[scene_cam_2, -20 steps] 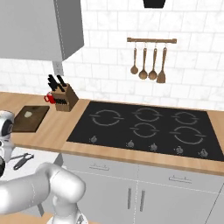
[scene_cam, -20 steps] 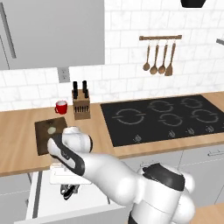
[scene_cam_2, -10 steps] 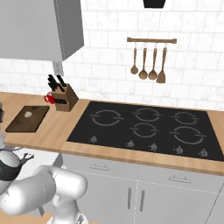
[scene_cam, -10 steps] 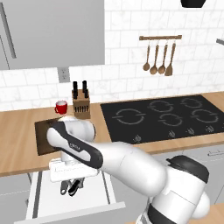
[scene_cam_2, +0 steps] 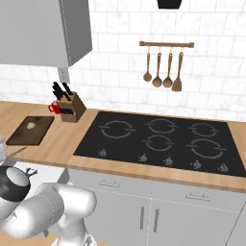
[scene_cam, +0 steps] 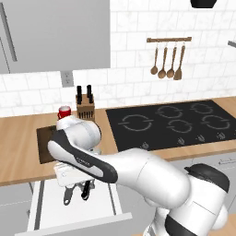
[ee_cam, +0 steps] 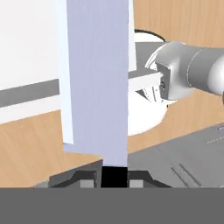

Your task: Place the appropriate cutting tool for cutting the garlic skin on the cutting board.

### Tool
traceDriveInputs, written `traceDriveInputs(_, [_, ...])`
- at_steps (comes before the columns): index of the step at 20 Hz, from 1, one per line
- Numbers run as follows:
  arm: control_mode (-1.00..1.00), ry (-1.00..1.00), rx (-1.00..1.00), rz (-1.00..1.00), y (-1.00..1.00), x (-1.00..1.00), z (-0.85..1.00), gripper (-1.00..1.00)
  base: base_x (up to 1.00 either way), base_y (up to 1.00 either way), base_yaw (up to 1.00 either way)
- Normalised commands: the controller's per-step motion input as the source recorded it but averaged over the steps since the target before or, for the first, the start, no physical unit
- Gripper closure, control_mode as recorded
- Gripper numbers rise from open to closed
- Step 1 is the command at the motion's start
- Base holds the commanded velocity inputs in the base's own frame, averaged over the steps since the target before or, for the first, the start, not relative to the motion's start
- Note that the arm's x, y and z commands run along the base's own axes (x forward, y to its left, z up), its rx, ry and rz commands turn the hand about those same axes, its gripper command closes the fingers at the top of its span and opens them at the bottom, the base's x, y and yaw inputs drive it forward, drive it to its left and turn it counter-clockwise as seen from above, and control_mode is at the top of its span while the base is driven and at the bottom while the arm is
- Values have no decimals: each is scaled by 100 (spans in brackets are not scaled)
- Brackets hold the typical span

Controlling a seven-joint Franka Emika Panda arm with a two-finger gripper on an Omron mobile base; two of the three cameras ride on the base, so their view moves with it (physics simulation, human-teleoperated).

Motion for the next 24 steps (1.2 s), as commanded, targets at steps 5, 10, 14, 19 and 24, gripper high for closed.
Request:
traceDriveInputs(5, [-100, -5, 0, 21, -9, 84, -10, 100, 0, 0, 0])
traceDriveInputs(10, [-100, -3, 0, 18, -3, 93, -8, 100, 0, 0, 0])
traceDriveInputs(14, [-100, 0, 2, 6, 5, 99, -6, 100, 0, 0, 0])
traceDriveInputs(19, [-100, 0, 3, 0, 23, 91, -16, 100, 0, 0, 0])
traceDriveInputs(24, [-100, 0, 1, 0, 53, 87, -46, 100, 0, 0, 0])
